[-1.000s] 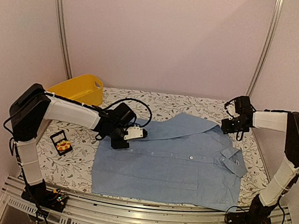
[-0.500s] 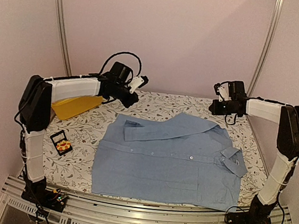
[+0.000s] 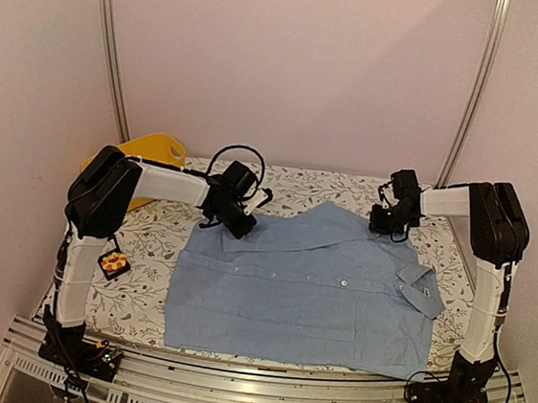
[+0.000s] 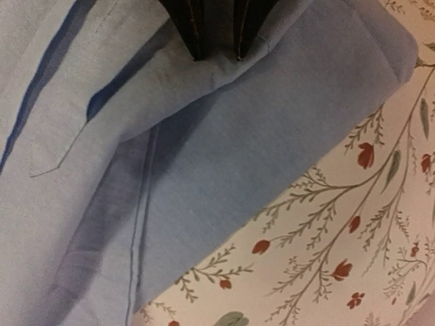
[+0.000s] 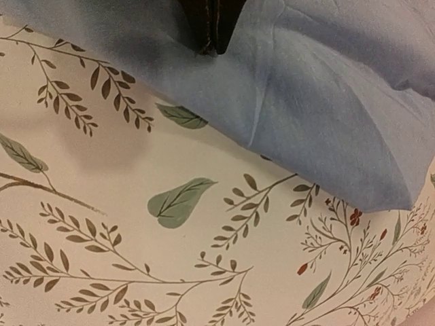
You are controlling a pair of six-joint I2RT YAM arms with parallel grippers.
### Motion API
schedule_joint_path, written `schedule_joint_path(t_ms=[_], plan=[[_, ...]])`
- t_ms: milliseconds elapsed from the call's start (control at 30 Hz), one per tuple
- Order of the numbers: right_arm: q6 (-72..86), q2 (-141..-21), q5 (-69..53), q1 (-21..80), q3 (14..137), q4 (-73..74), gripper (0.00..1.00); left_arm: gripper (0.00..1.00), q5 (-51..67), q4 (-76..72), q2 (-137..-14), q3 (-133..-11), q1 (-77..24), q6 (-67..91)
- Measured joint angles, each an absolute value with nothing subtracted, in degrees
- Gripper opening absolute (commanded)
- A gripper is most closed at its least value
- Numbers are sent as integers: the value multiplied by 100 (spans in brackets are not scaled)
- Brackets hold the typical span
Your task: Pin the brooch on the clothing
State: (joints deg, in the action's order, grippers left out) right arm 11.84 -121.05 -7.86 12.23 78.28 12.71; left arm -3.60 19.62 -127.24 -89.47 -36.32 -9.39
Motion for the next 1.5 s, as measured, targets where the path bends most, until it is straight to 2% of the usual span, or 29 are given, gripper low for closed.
schedule_joint_path(t_ms=[267,500,667,800,933,1100,1233,1333,1500], plan=[[1291,-13290,-556,1037,9902,2185,0,17,-1444,1885,-13229,-9555,-3406,-827],[1028,-14475,-685,1011,12027,3079,0,17,-1905,1785,-13708,-10200,-3188,-779],[819,-14720,-637,1011,12595,3492,1,22,-1988,1710,-13791,-10283,-2934,-598],[611,-14617,-543,1015,12621,3682,1,32,-1868,1566,-13627,-10027,-2812,-467],[436,-13675,-257,1149,11513,3625,1,37,-1695,1529,-12995,-9297,-2794,-384],[427,-11789,60,1590,9574,3277,0,36,-1704,1479,-11872,-8602,-2794,-150],[718,-10615,139,2231,8228,2978,0,35,-1706,1286,-10698,-7555,-2794,416],[1055,-10385,67,2582,7446,2829,0,34,-1601,1260,-10175,-6748,-2797,917],[1494,-10455,78,2526,6460,2808,0,33,-1435,1376,-10256,-6038,-2869,1468]])
